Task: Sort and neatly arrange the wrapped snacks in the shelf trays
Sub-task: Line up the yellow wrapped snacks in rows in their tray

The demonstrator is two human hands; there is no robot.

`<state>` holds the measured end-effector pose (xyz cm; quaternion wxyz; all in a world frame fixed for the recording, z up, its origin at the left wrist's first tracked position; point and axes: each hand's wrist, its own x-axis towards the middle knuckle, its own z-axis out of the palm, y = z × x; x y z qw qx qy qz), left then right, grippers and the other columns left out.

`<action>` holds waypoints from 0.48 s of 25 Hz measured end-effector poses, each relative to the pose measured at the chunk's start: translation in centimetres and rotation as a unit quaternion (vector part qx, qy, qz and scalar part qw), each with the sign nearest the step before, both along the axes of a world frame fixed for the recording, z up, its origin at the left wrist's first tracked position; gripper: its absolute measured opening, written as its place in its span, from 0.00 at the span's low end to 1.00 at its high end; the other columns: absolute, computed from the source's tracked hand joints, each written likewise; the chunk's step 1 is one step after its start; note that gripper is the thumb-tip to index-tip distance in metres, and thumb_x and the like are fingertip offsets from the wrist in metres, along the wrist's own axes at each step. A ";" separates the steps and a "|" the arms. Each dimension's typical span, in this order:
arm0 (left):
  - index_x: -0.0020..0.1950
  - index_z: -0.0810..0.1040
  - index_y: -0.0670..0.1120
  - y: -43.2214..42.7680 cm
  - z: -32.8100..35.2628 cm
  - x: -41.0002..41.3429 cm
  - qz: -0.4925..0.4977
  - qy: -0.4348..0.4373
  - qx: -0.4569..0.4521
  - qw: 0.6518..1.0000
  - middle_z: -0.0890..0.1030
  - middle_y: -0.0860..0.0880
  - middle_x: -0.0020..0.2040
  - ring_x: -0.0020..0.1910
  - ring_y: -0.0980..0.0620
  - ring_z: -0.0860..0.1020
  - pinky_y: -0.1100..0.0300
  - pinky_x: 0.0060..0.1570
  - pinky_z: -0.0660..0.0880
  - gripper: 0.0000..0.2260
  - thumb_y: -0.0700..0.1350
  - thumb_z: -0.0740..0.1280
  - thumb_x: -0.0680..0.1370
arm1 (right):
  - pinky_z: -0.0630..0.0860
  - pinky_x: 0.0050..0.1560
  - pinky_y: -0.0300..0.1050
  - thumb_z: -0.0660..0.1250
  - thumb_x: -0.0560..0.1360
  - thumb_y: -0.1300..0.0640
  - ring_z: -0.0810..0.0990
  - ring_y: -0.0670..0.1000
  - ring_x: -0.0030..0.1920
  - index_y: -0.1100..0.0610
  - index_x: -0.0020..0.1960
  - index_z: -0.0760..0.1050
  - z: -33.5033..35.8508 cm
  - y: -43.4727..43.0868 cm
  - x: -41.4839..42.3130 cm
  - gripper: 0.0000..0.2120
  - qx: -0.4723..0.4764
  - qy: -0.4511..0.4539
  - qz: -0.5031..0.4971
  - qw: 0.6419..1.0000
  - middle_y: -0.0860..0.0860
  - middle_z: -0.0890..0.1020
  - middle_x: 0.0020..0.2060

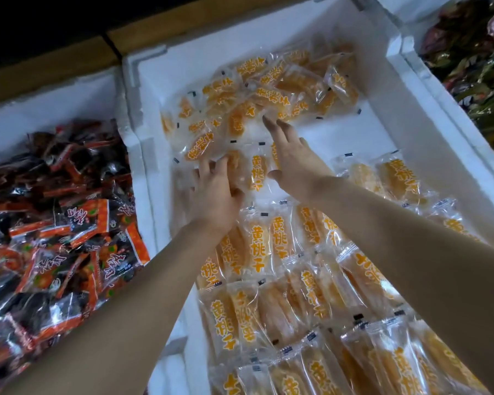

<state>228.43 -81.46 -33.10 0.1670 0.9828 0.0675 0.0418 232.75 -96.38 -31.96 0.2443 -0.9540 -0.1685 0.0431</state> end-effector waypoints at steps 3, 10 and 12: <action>0.71 0.66 0.48 0.4 0.2 0.2 0.021 -0.044 -0.074 0.996 0.63 0.42 0.68 0.68 0.42 0.64 0.51 0.66 0.65 0.27 0.37 0.66 0.74 | 0.68 0.60 0.50 0.68 0.75 0.61 0.65 0.61 0.66 0.59 0.76 0.46 -0.1 0.5 0.5 0.39 -0.029 0.032 -0.073 0.996 0.59 0.59 0.70; 0.69 0.61 0.37 2.1 -0.7 0.1 0.062 0.007 -0.119 0.991 0.76 0.40 0.60 0.62 0.43 0.73 0.62 0.55 0.67 0.26 0.40 0.67 0.74 | 0.68 0.53 0.49 0.59 0.79 0.63 0.72 0.62 0.62 0.64 0.70 0.54 1.5 -0.4 0.2 0.23 0.081 0.003 -0.151 0.985 0.62 0.71 0.63; 0.66 0.63 0.37 2.2 0.0 -0.4 0.073 -0.019 -0.141 0.987 0.78 0.44 0.54 0.56 0.46 0.76 0.68 0.43 0.63 0.22 0.38 0.66 0.75 | 0.66 0.55 0.49 0.57 0.80 0.60 0.70 0.61 0.63 0.65 0.71 0.54 2.7 -1.1 -0.5 0.23 0.086 -0.035 -0.143 0.985 0.61 0.66 0.68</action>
